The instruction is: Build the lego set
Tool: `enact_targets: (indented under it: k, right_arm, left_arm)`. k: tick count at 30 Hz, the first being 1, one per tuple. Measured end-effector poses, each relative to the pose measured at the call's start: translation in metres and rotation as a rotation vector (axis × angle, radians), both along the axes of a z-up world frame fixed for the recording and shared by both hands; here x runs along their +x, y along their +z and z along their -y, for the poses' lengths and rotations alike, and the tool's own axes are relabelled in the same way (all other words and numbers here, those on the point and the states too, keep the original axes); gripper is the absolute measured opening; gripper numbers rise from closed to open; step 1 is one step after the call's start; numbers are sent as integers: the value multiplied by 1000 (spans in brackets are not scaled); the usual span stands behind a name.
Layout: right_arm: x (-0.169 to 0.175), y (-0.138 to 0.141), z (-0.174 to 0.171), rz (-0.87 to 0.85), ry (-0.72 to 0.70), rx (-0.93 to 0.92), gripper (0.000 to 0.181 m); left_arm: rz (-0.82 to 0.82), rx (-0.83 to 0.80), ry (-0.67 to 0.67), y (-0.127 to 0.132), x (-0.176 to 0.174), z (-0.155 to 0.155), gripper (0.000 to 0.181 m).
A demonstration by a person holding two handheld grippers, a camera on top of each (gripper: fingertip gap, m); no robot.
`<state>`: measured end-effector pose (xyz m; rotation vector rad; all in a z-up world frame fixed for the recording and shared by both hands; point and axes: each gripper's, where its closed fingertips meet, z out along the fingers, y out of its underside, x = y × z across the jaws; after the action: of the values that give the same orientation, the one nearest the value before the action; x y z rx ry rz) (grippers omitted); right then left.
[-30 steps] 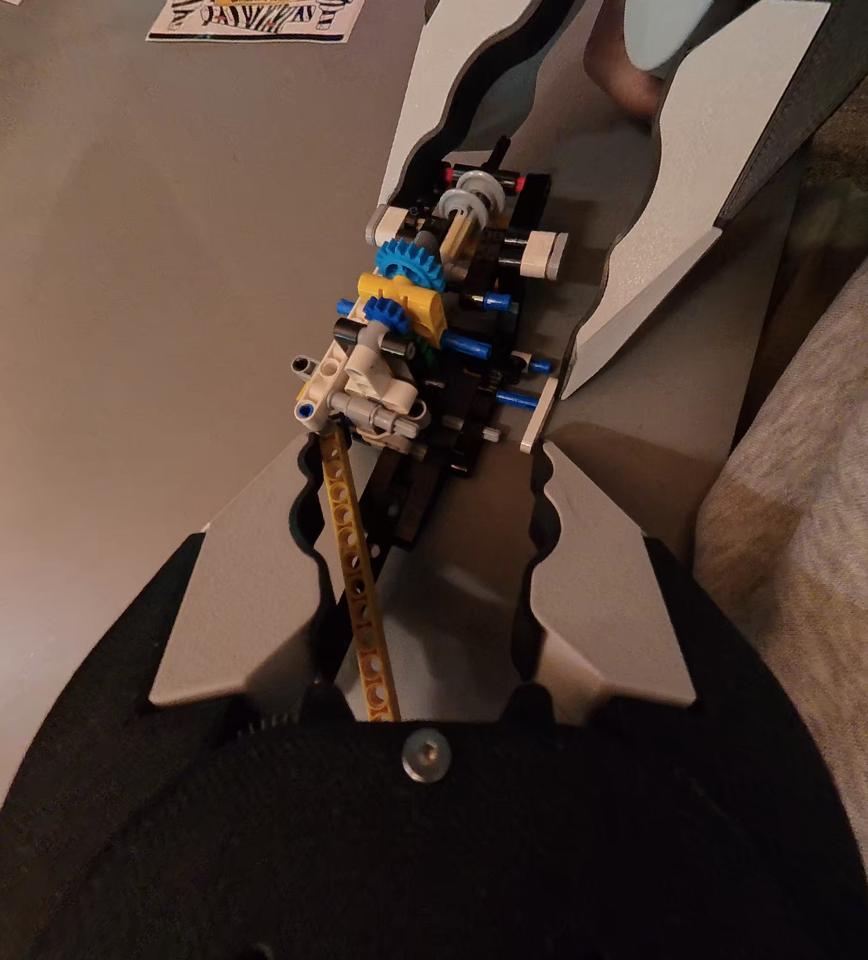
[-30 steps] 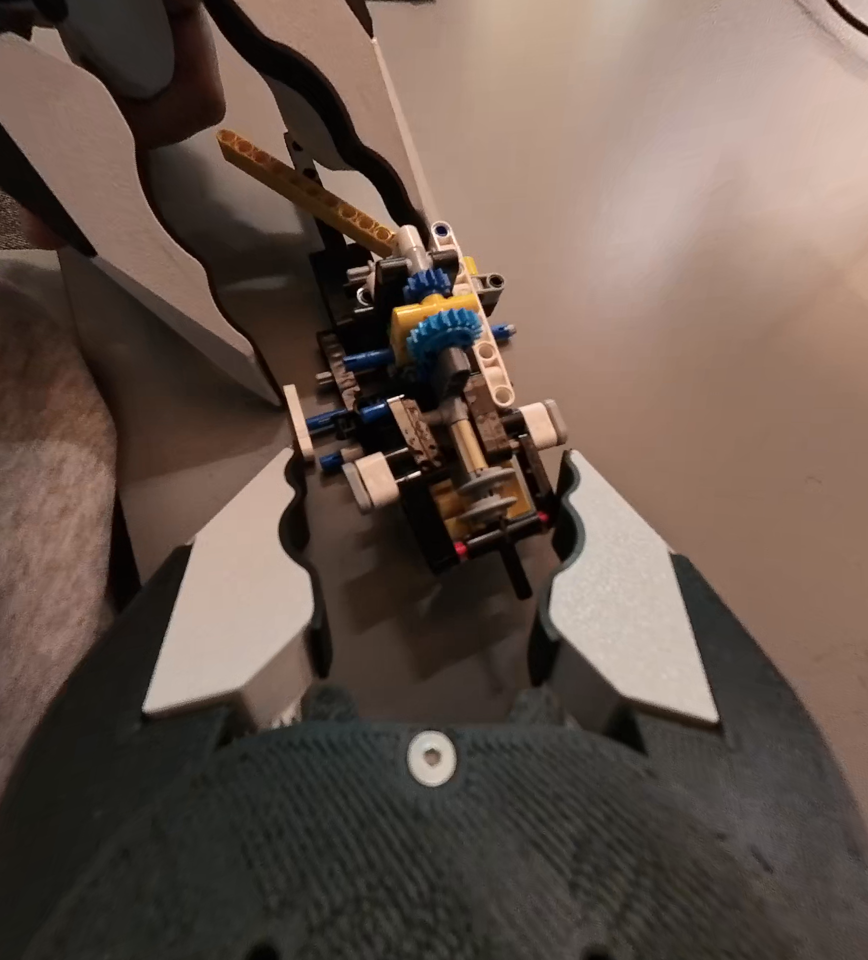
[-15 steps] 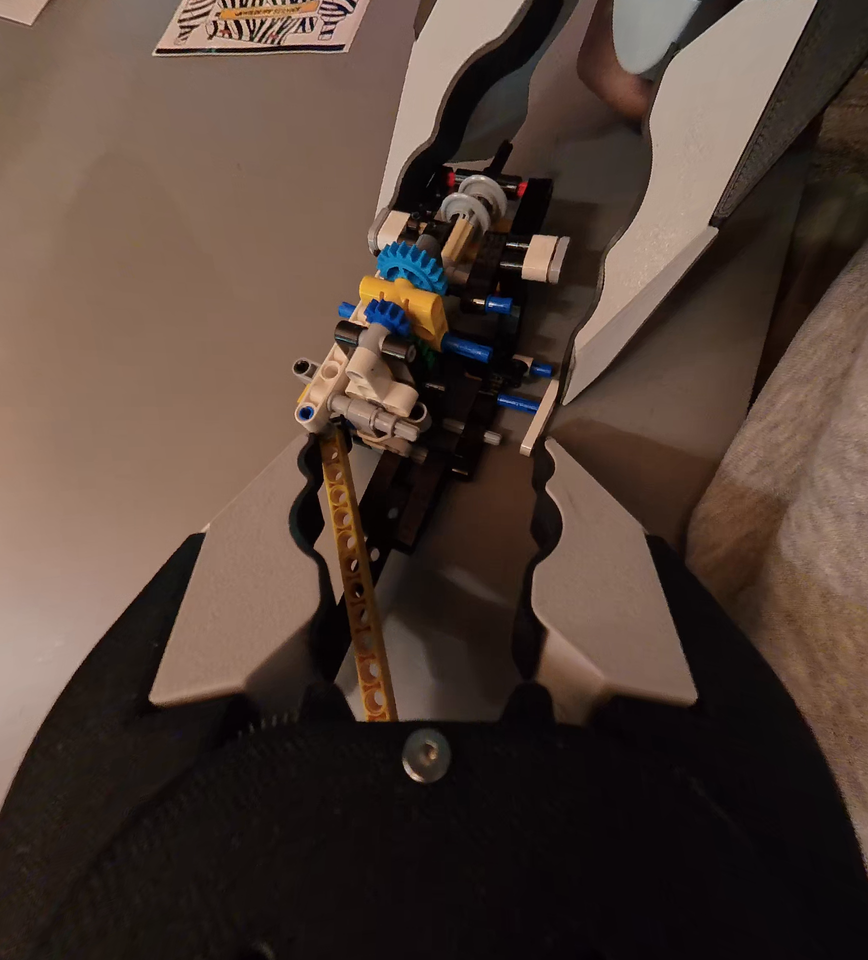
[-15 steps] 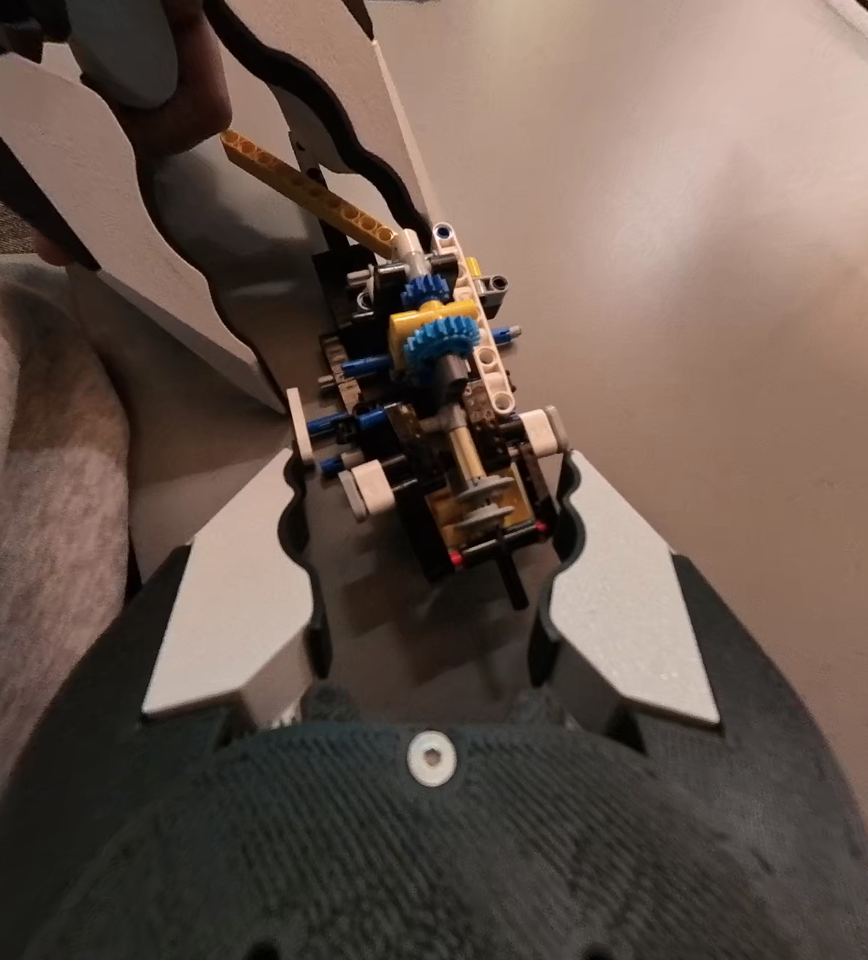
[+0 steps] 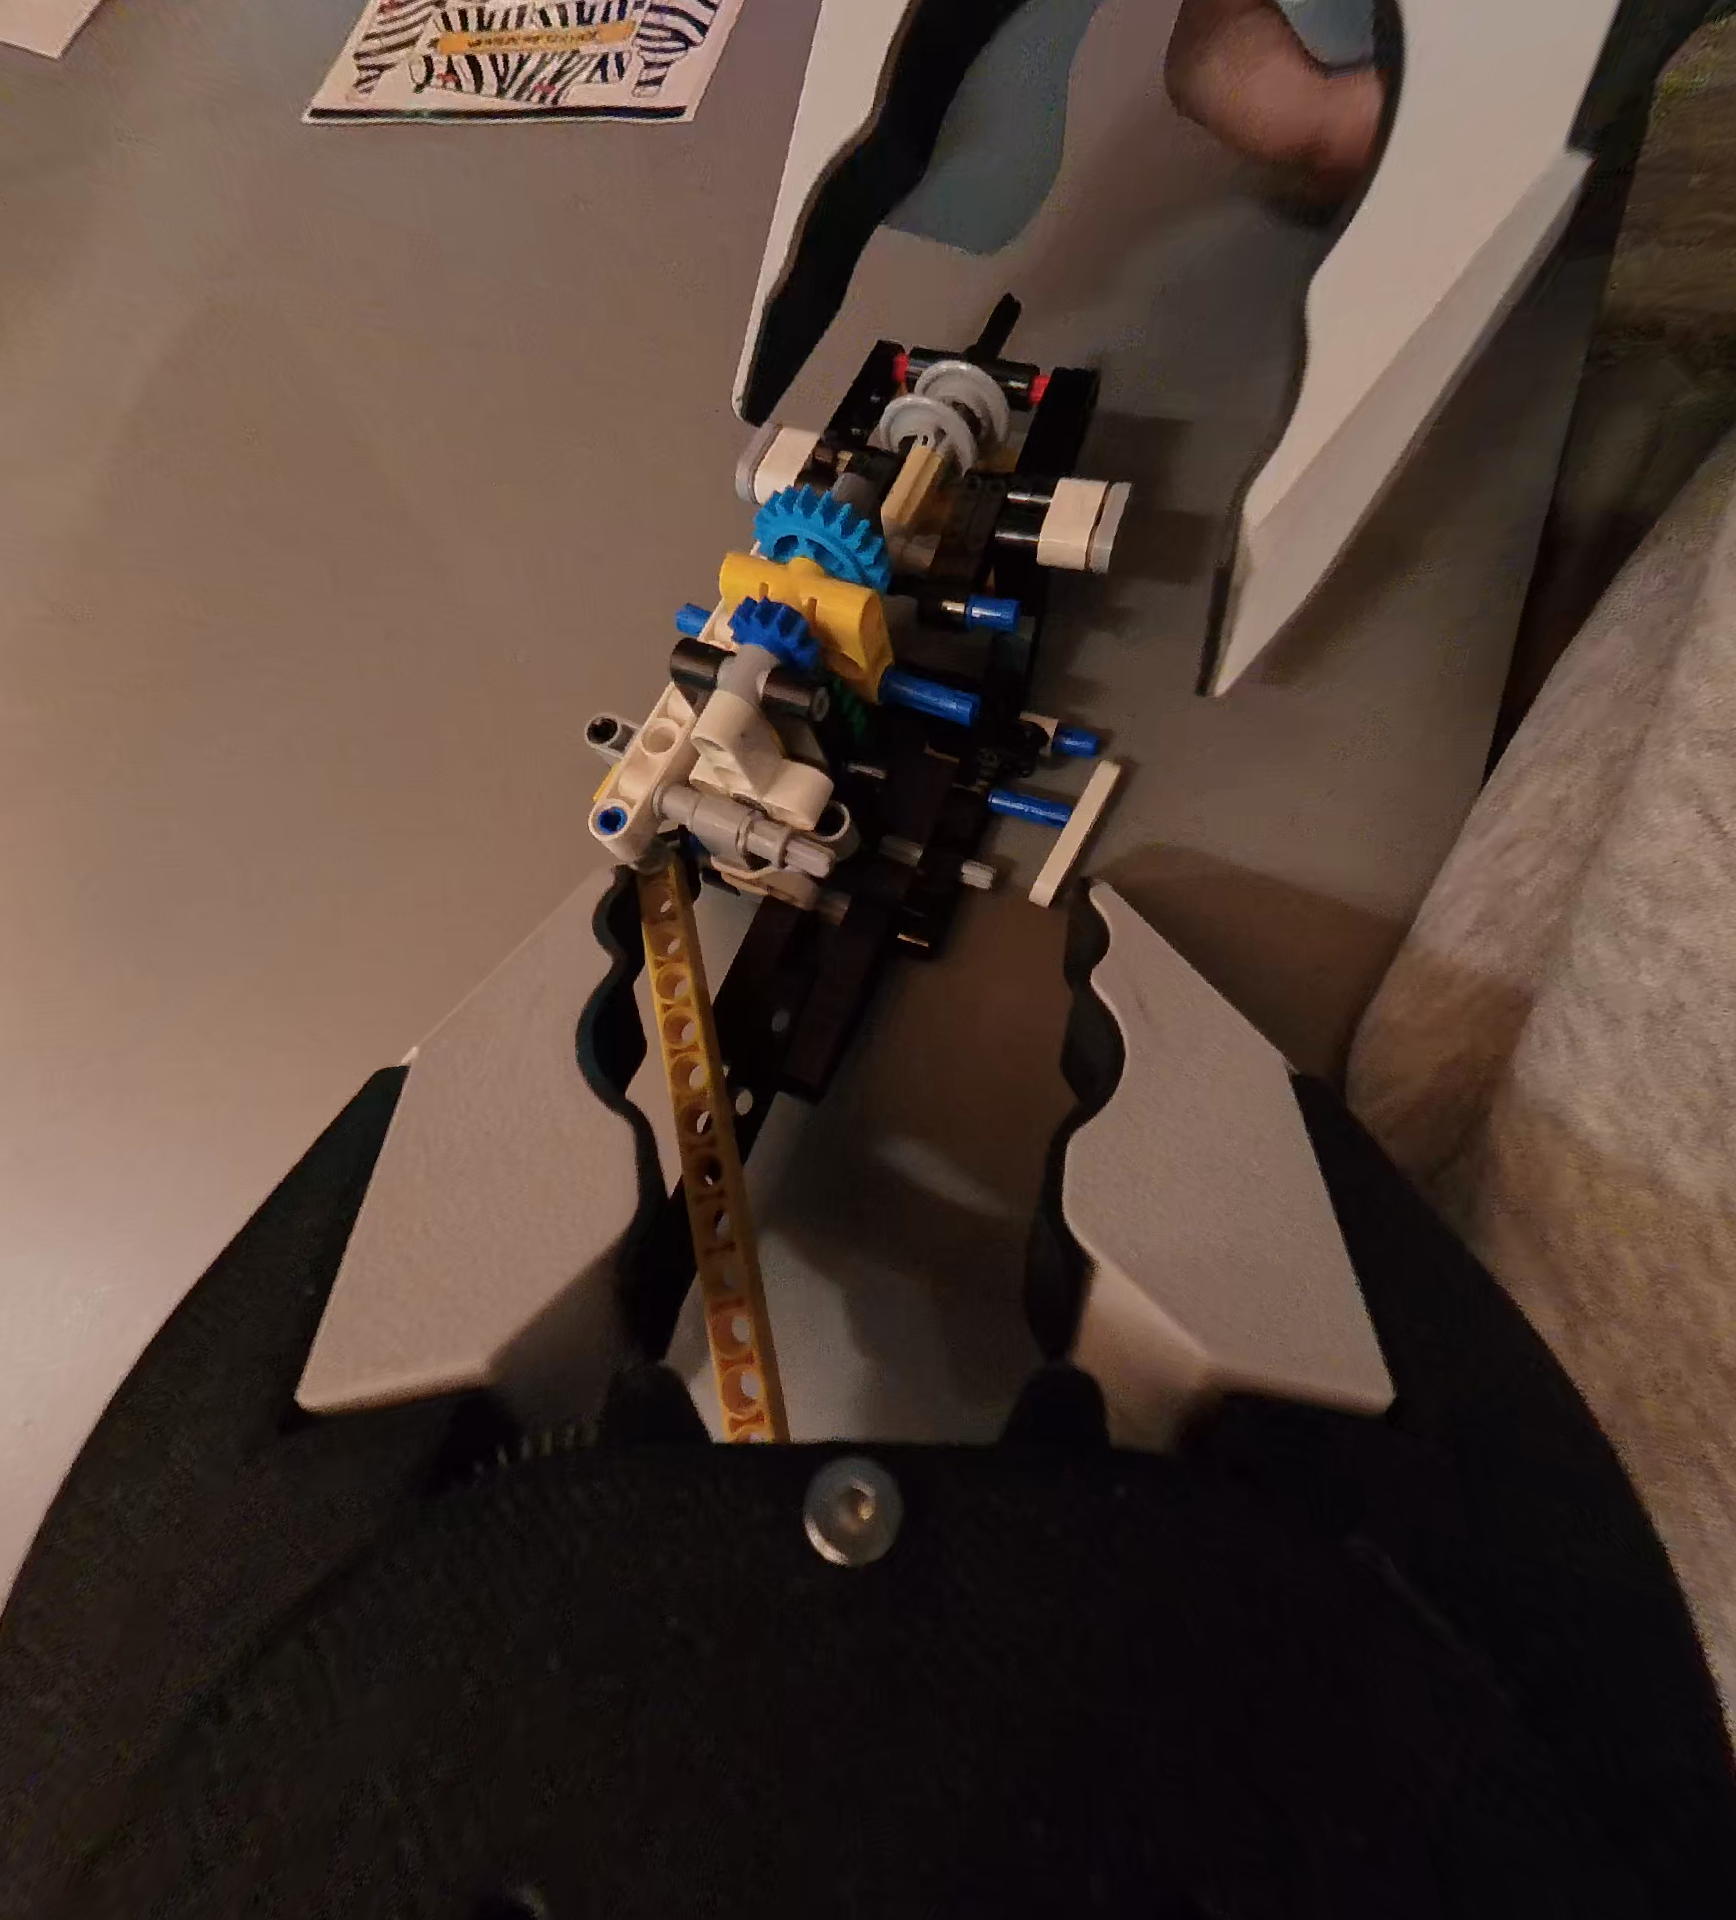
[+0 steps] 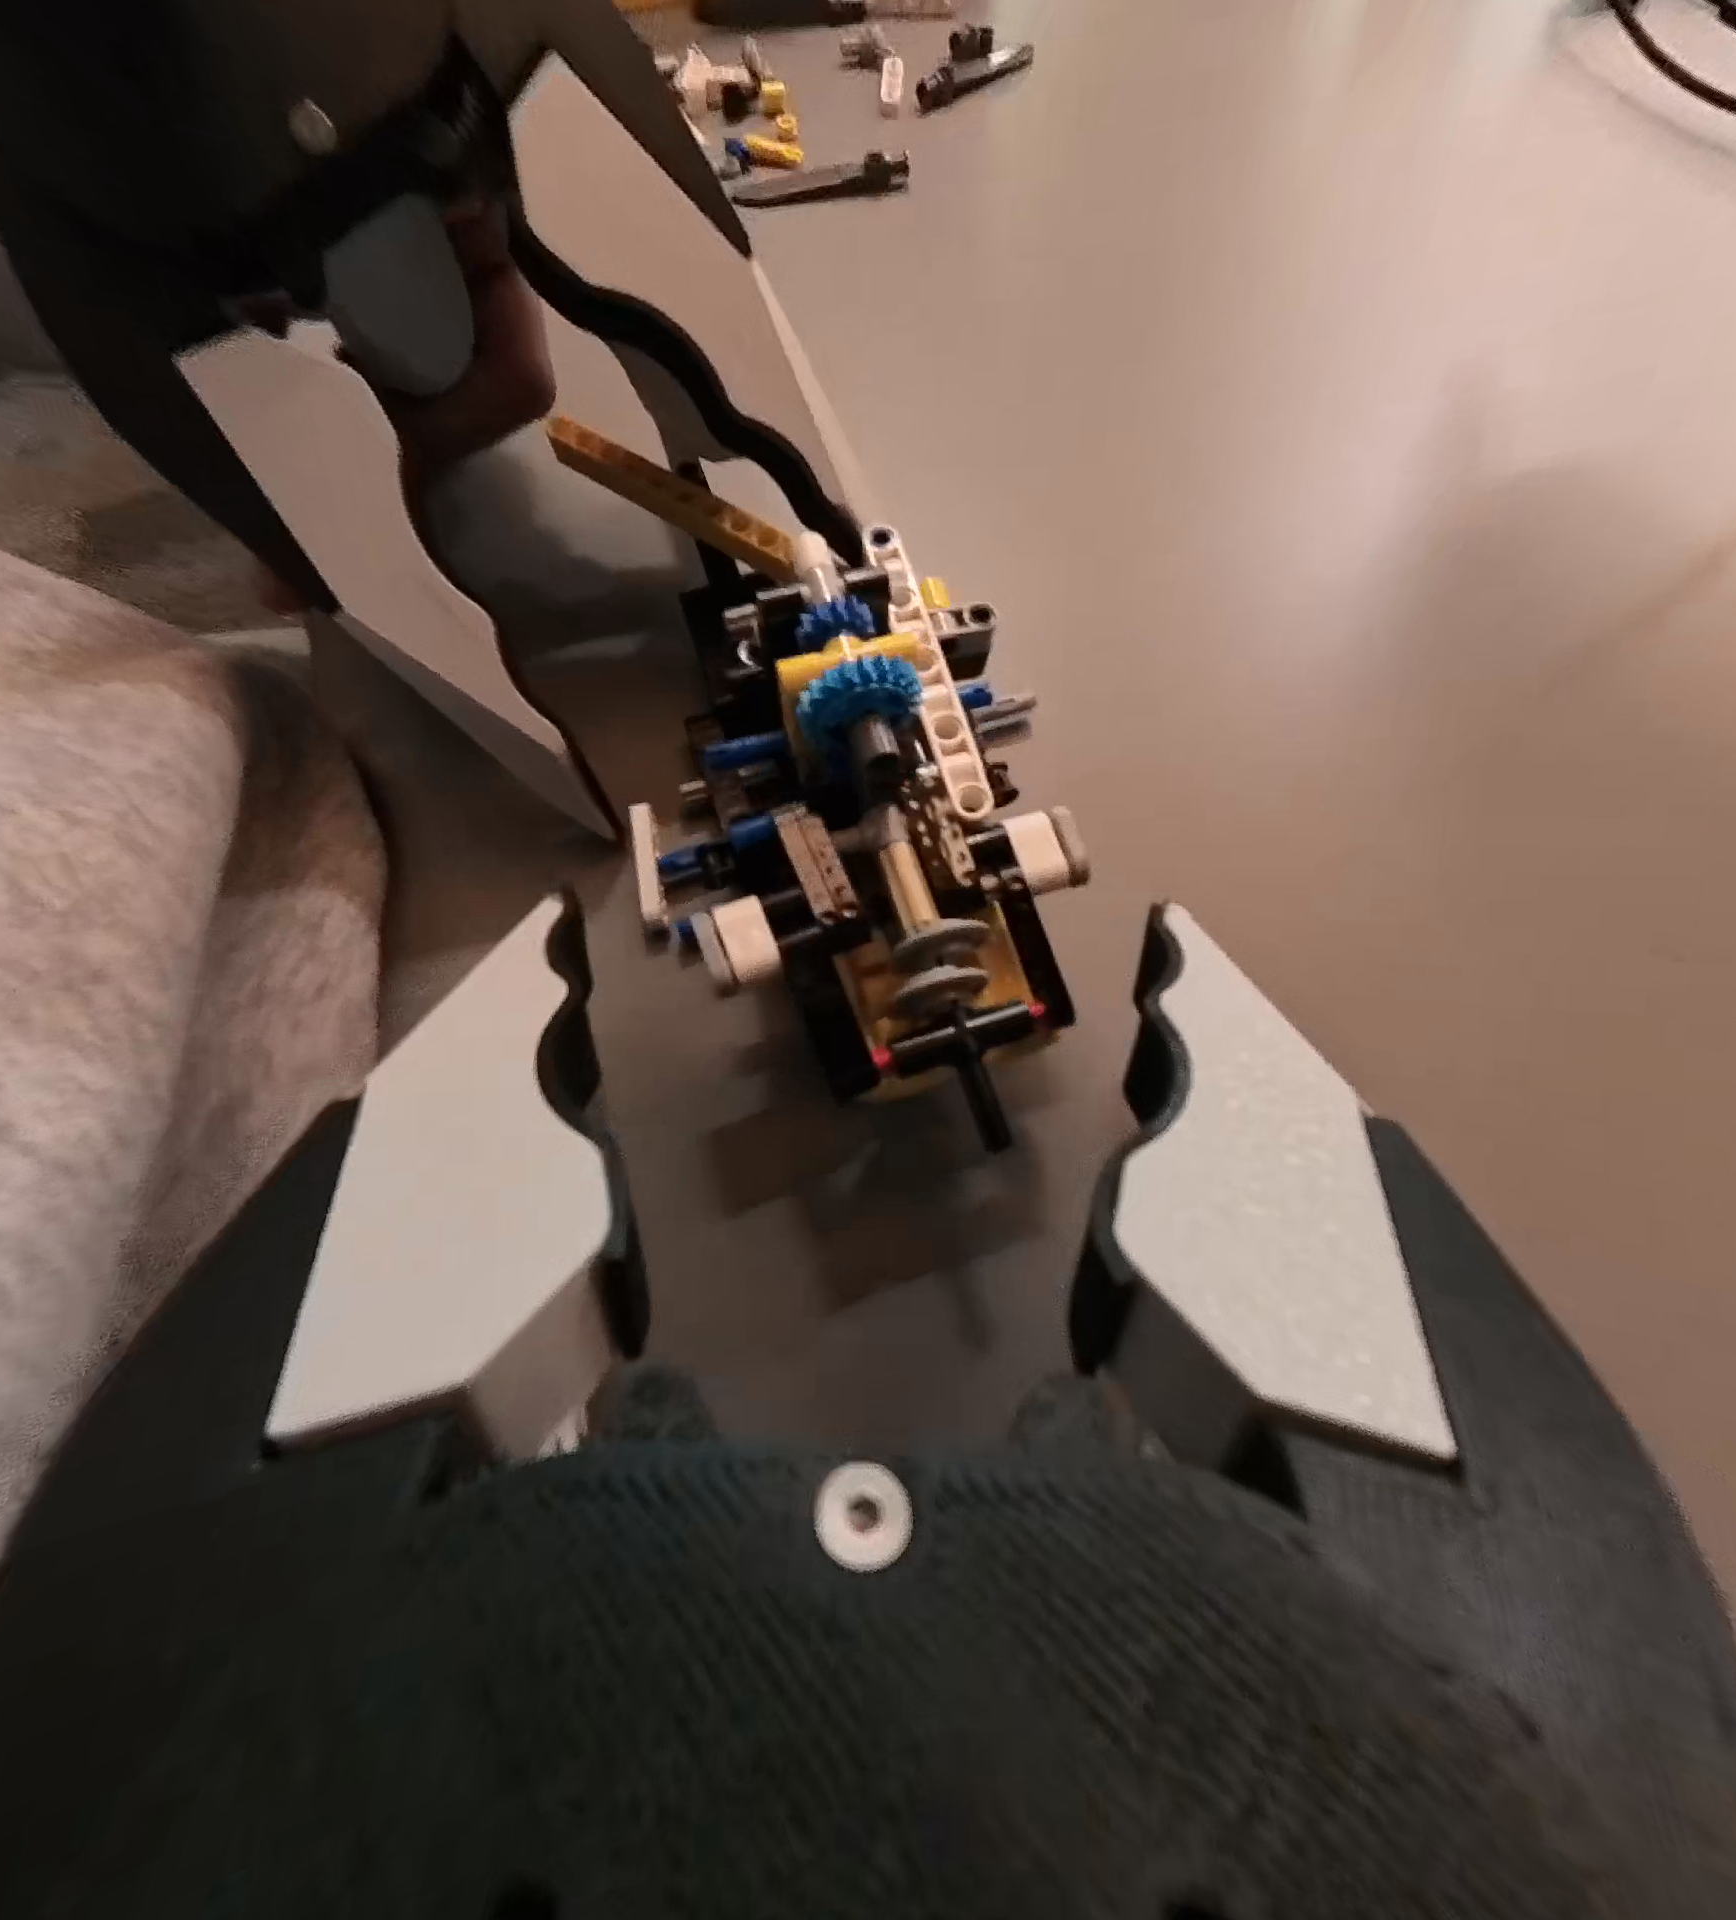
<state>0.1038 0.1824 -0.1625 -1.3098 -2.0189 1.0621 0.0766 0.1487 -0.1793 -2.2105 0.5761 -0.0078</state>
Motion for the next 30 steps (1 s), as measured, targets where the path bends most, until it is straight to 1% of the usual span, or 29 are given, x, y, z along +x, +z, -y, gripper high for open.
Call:
enact_targets:
  k: [4,11,13,25,30]
  right_arm:
    - [-1,-12,-2,38,-6,70,103]
    - [-6,-20,3,51,10,171,100]
    - [-6,-20,3,52,10,167,98]
    - [-8,-21,2,62,8,141,98]
    - [-7,-21,1,62,7,134,96]
  left_arm:
    - [-5,2,-1,0,1,0,83]
    - [-9,0,-3,1,0,0,82]
    - [-9,-1,-3,0,-1,1,81]
    - [-20,-5,-6,-1,-1,1,79]
    - [-16,-2,-10,0,-1,1,78]
